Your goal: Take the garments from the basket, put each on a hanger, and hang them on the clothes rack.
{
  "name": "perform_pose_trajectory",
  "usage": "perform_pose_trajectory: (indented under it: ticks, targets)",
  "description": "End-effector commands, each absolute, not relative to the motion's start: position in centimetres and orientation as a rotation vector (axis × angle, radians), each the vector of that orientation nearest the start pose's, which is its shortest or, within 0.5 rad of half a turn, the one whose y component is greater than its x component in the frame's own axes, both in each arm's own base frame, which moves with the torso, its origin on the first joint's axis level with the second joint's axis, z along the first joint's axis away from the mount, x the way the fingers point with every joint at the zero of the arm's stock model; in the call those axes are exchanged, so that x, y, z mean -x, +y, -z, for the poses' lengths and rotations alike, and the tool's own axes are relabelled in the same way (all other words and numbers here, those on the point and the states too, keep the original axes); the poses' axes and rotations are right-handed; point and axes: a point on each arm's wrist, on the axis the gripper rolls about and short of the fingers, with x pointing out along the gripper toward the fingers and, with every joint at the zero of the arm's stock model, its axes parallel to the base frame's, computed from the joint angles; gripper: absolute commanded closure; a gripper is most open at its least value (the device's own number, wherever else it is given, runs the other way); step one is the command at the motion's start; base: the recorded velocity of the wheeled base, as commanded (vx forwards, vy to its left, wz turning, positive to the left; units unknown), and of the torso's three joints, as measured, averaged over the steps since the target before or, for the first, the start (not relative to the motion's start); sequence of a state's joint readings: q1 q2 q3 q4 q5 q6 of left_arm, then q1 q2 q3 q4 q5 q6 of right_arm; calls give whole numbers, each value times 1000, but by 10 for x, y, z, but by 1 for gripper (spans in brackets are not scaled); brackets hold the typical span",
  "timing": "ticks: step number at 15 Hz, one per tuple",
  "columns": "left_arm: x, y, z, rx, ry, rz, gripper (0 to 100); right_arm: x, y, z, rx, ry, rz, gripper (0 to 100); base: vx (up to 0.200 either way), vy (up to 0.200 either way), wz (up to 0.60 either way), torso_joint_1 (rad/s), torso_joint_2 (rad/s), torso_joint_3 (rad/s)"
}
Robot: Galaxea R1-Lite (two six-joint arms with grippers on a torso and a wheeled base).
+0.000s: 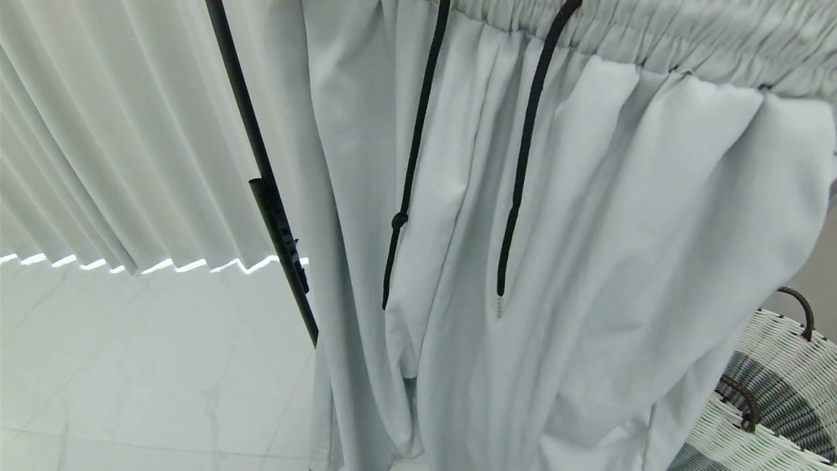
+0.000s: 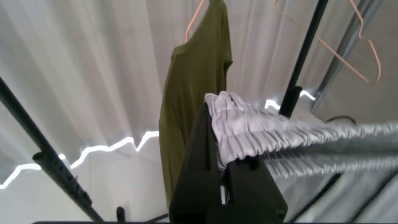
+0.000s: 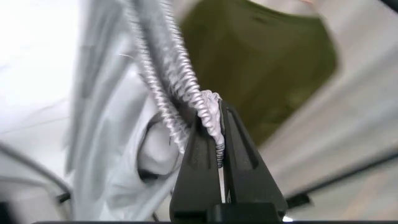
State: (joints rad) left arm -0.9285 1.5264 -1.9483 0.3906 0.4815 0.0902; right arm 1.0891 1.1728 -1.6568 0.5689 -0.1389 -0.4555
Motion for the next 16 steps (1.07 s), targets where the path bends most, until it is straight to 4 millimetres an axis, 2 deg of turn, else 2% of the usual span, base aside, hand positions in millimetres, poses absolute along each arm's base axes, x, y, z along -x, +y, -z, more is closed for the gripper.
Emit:
perform_pose_trajectory:
  ticks: [1,3,6,9,11,13,16]
  targets:
    - [-144,-175,-438,-87,-22,444,100,-49,93,-414,475,-146,-979,100,0,0,0,0,0,0]
    - [-140,-170,-436,-119,15,446,100,-50,92,-413,481,-137,-945,100,0,0,0,0,0,0]
    - [-120,-143,-435,-185,94,451,100,-68,94,-412,505,-75,-702,100,0,0,0,0,0,0]
    - [-94,-112,-418,-285,229,470,100,-99,121,-416,451,-127,-596,100,0,0,0,0,0,0]
    - [-79,-108,-409,-302,245,543,100,-120,149,-420,394,-204,-579,100,0,0,0,0,0,0]
    - [-57,-108,-410,-293,218,699,100,-137,172,-422,350,-274,-563,100,0,0,0,0,0,0]
    - [-48,-105,-412,-260,209,756,100,-141,178,-422,341,-284,-557,100,0,0,0,0,0,0]
